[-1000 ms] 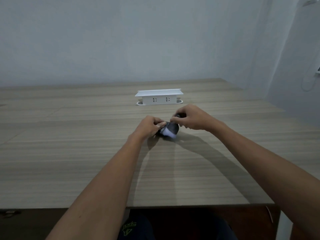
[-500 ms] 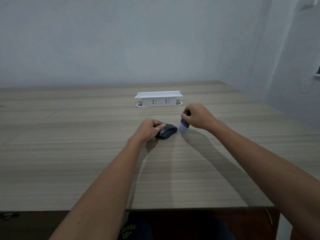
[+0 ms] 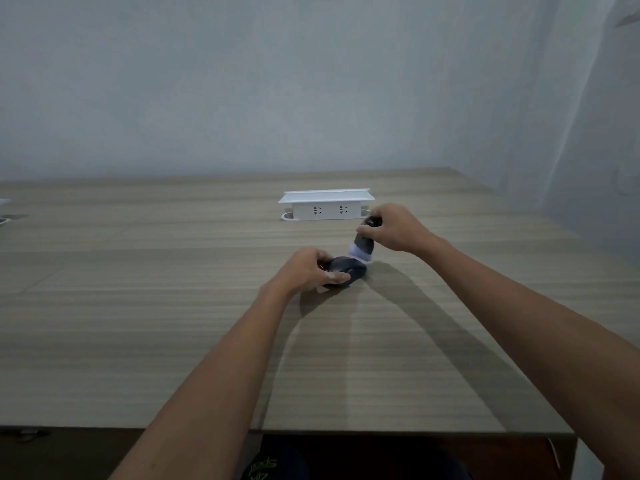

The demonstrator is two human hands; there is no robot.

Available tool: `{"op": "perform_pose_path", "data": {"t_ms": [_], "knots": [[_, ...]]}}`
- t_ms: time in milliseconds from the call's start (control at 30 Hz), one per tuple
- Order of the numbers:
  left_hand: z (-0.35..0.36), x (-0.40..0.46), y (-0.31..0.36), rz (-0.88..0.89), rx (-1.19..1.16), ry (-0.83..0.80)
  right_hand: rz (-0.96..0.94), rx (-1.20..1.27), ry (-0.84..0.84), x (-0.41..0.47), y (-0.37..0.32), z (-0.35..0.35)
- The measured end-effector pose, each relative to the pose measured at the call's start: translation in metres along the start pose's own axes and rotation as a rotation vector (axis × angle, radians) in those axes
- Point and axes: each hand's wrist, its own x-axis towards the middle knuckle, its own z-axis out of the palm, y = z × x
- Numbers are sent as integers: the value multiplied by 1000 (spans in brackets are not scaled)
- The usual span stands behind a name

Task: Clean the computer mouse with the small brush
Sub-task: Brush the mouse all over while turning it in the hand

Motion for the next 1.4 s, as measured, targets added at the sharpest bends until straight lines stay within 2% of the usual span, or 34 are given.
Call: {"op": "perform_pose_path", "data": {"t_ms": [100, 167, 267, 433, 600, 700, 800, 867, 933, 1033, 1100, 1200, 1300, 1400], "knots": [[-1, 2, 0, -2, -9, -24, -1, 180, -66, 1, -6, 6], [-3, 5, -1, -22, -6, -37, 28, 92, -93, 2, -2, 9], [-3, 6, -1, -33, 3, -51, 42, -59, -48, 4, 3, 4], [-5, 6, -1, -14, -10, -63, 49, 156, -75, 2, 1, 8], [-4, 6, 3, -1, 33, -71, 104, -10, -45, 2, 6, -2], [-5, 6, 2, 5, 31, -76, 101, 156, -70, 0, 6, -2], [-5, 5, 5, 14, 46, -79, 138, 69, -96, -6, 14, 1], [-4, 5, 5, 21, 48, -79, 157, 15, -31, -6, 18, 0], [-4, 5, 4, 14, 49, -81, 105, 57, -2, -9, 15, -2], [-5, 6, 4, 5, 78, -84, 97, 207, -79, -15, 9, -1], [-5, 5, 6, 3, 89, -88, 134, 139, -85, -15, 13, 0], [-5, 4, 7, 1, 88, -94, 167, 84, -3, -12, 15, -3], [-6, 4, 7, -14, 103, -92, 107, 195, -39, -17, 6, -5], [-5, 3, 7, -16, 110, -67, 123, 72, -53, -22, 8, -2]]}}
